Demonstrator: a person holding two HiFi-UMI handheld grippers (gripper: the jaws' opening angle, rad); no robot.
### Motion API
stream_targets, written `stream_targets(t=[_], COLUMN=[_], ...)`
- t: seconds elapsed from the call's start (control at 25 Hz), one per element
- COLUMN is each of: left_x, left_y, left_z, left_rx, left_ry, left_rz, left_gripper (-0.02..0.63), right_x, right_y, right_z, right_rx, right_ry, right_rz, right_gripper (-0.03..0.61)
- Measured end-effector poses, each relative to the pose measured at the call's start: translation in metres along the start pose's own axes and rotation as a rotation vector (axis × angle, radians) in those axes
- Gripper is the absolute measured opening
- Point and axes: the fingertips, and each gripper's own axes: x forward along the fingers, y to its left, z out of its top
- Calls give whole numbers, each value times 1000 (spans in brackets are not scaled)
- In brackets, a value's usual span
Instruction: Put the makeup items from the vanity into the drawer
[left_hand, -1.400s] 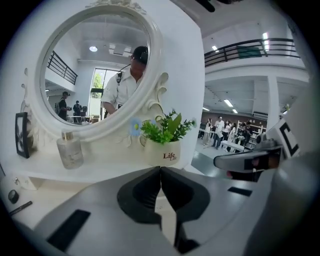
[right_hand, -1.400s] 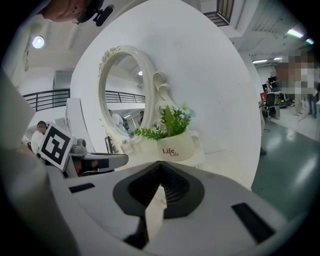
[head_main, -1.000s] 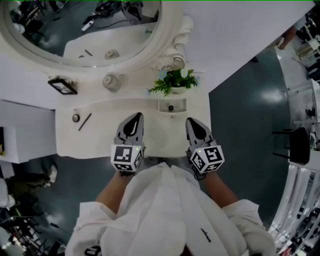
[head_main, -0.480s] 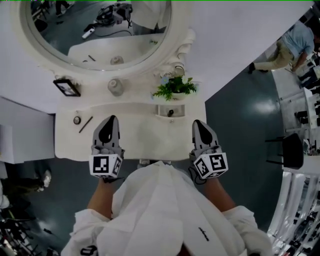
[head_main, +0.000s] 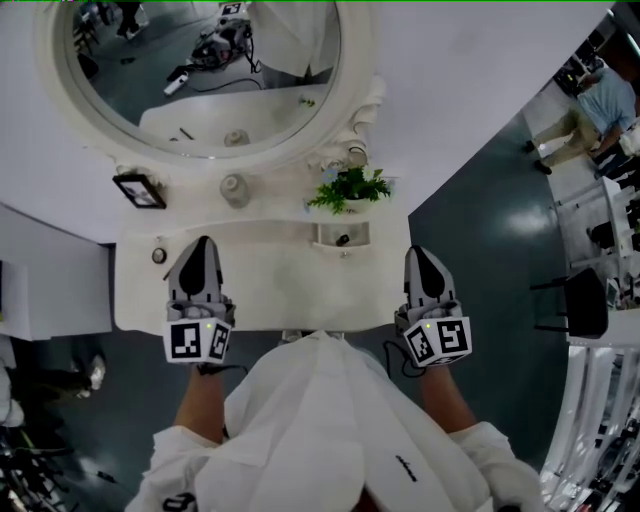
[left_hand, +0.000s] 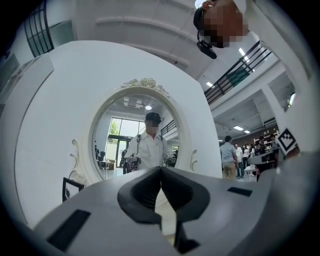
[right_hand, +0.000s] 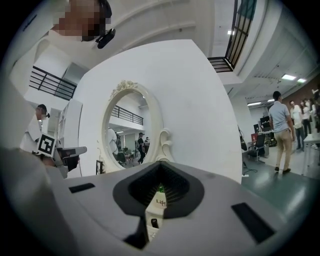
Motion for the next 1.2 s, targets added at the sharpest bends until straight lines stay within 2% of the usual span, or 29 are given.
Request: stream_targets(t=[0.36,0.84,1.0,1.2], left_x=[0,3,-4,3], left_y=[-4,-14,-19,-20], left_z=[7,6,0,7], left_rx=[29,27,11,13], left_ry=[-17,-30,1,-16], left_rz=[-19,-46,-49,-55], left_gripper=[29,29,29,28], right_x=[-10,-17,-28,-20], right_y=[-4,-7,-5,-6], right_z=[11,6,1,5], right_rx=[0,-6,14,11], right_ry=[-29,-34,-11,-16], right_rz=[-14,-29,-39,-38], right_gripper=[15,15,15,15])
